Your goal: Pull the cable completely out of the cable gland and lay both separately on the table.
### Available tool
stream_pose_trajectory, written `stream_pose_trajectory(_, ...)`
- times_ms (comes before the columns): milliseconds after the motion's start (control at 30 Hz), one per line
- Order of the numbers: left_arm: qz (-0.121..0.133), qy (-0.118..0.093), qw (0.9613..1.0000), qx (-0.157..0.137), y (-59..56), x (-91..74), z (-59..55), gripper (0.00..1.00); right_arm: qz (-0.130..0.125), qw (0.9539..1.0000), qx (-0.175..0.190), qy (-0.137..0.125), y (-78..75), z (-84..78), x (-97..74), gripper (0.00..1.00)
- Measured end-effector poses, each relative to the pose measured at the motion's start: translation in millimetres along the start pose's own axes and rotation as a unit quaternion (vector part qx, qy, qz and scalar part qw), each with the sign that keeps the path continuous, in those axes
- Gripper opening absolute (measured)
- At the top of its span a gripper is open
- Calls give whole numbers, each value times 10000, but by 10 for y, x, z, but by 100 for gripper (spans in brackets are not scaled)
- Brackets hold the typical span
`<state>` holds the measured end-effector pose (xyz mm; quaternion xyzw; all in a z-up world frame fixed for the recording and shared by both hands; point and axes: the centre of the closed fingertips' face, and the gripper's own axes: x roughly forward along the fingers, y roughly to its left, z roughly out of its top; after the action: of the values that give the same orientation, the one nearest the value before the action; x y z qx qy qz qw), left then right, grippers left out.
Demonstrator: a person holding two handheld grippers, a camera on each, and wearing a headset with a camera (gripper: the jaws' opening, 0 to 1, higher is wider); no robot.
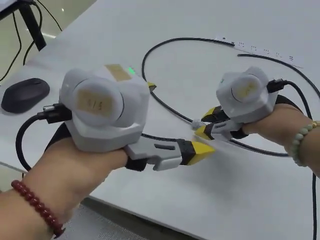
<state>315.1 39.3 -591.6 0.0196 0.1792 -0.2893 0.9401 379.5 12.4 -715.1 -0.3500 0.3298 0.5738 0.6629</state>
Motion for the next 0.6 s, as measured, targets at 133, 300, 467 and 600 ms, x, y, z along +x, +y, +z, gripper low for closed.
stream_pose_trajectory(133,25,-6,10000,-21,19,2,4,94,21,9999,-43,99,-20,-36,11,15)
stream_pose_trajectory(300,22,9,10000,-29,18,12,-6,94,80,9999,7,139,-21,-36,20,10)
stream_pose_trajectory(467,24,-7,10000,-70,10,24,-3,94,170,9996,146,170,-14,-44,31,9)
stream_pose_trajectory(600,24,11,10000,-81,7,34,-7,93,224,9995,132,159,-12,-47,31,8)
